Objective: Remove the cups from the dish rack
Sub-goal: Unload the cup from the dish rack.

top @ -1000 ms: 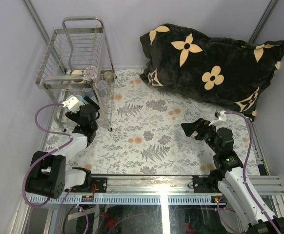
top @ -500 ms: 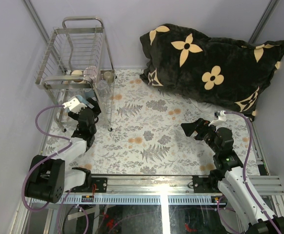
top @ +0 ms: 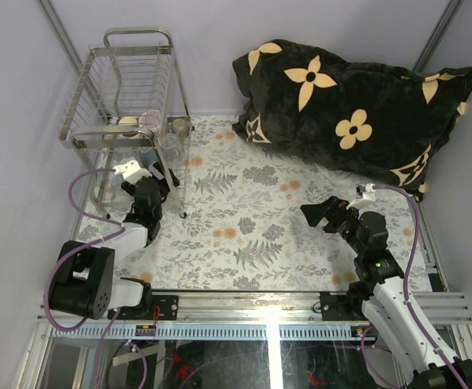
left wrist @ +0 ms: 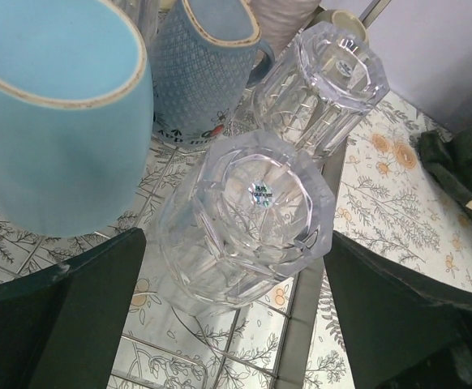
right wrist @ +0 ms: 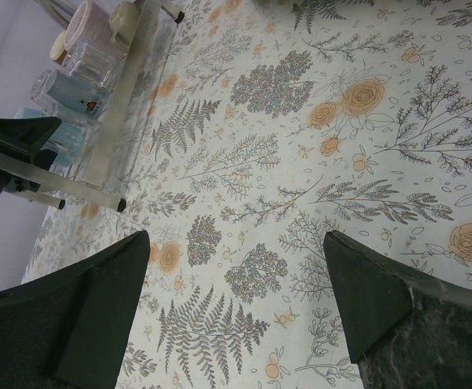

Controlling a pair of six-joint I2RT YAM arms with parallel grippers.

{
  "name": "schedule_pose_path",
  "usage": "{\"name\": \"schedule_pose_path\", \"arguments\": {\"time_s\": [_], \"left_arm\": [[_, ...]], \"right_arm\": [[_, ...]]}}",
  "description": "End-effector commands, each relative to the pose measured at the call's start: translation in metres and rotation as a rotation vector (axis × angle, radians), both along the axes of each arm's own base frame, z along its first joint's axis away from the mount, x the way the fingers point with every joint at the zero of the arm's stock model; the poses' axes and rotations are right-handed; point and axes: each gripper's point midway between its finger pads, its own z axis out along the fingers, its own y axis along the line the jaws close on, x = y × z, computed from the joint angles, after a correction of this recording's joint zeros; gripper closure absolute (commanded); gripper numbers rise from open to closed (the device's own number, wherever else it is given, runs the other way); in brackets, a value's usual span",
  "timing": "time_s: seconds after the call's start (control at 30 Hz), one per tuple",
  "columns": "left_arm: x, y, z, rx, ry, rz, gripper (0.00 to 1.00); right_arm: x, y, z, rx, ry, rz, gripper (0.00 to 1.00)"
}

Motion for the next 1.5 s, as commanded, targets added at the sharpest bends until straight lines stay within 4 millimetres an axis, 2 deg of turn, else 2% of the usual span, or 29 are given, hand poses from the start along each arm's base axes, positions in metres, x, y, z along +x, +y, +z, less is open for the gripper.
{"name": "schedule_pose_path", "arguments": {"time_s": [0.0, 0.23, 0.47, 0.87, 1.27, 1.47], "left_arm": [[0.013, -0.003, 0.023, 0.016, -0.076, -0.012, 0.09], [0.015, 0.011, 0.018, 0.059, -0.045, 0.060, 0.09], [0.006, 0.032, 0.015, 0.085, -0.026, 0.175, 0.10], [0.025, 0.006, 0.019, 0.059, -0.072, 0.041, 0.10], [0.038, 0.010, 0.019, 0.089, -0.064, 0.069, 0.09], [0.039, 0.015, 0.019, 0.120, -0.048, 0.090, 0.30]], "right_arm": [[0.006, -0.001, 0.014, 0.004, -0.060, -0.015, 0.05], [0.007, -0.001, 0.012, 0.001, -0.054, -0.016, 0.05], [0.008, -0.001, 0.010, 0.003, -0.051, -0.016, 0.05], [0.009, -0.002, 0.007, -0.003, -0.041, -0.020, 0.05], [0.009, -0.002, 0.005, -0.007, -0.038, -0.023, 0.05], [0.010, -0.002, 0.004, -0.006, -0.033, -0.023, 0.05]]}}
